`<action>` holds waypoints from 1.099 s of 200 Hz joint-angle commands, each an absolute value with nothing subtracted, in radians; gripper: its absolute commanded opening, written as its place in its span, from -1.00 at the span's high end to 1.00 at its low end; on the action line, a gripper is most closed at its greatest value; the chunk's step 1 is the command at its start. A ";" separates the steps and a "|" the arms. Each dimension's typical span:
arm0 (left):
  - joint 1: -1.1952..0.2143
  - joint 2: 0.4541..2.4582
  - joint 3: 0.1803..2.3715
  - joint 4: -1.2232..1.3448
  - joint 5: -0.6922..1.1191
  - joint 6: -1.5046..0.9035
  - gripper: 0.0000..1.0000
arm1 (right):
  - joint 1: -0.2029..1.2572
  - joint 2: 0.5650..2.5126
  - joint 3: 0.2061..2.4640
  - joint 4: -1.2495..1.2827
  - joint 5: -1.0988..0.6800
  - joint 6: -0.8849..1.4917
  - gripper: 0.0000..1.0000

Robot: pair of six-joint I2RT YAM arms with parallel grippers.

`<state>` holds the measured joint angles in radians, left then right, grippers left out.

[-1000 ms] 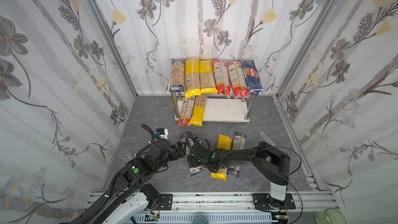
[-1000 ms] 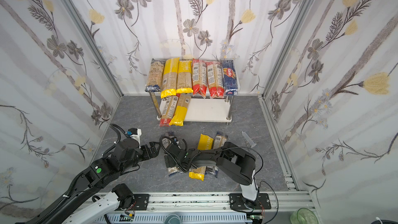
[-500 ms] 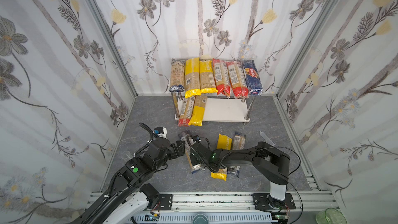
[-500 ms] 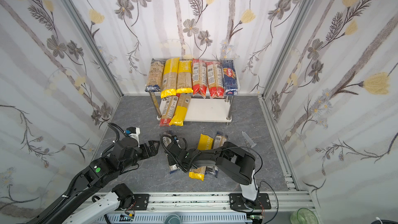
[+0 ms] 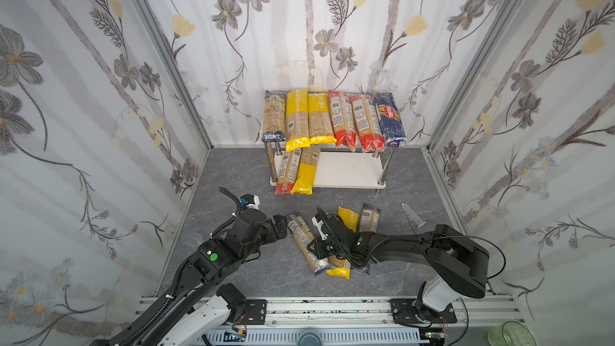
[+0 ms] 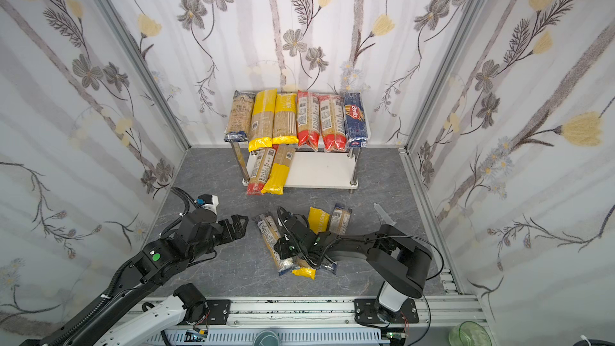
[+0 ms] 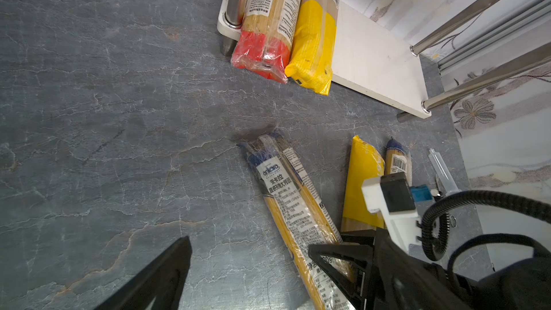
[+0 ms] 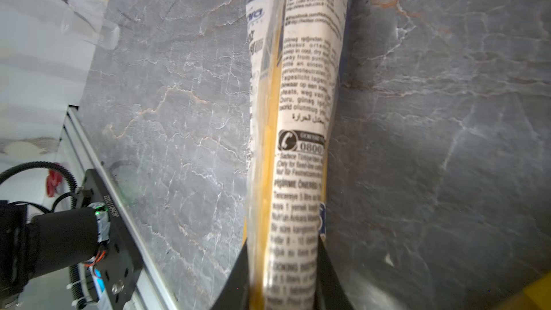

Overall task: Arrange pasta packages on shelves
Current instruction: Pick up the pasta bag from the center of the table, then place the pasta bag on the shelf.

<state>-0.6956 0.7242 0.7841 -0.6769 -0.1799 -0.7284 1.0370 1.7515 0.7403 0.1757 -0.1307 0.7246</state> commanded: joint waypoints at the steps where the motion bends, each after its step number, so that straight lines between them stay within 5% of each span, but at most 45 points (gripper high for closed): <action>1: -0.694 0.737 0.797 -0.681 -0.203 -0.737 -1.00 | 1.009 1.676 0.693 0.297 -0.197 0.724 0.90; 117: -0.694 0.814 0.804 -0.599 -0.170 -0.716 -1.00 | 0.742 1.299 0.585 0.177 -0.227 0.664 0.88; 220: -0.695 0.977 0.834 -0.403 -0.066 -0.623 -1.00 | 0.533 1.577 0.867 0.231 -0.241 0.644 0.88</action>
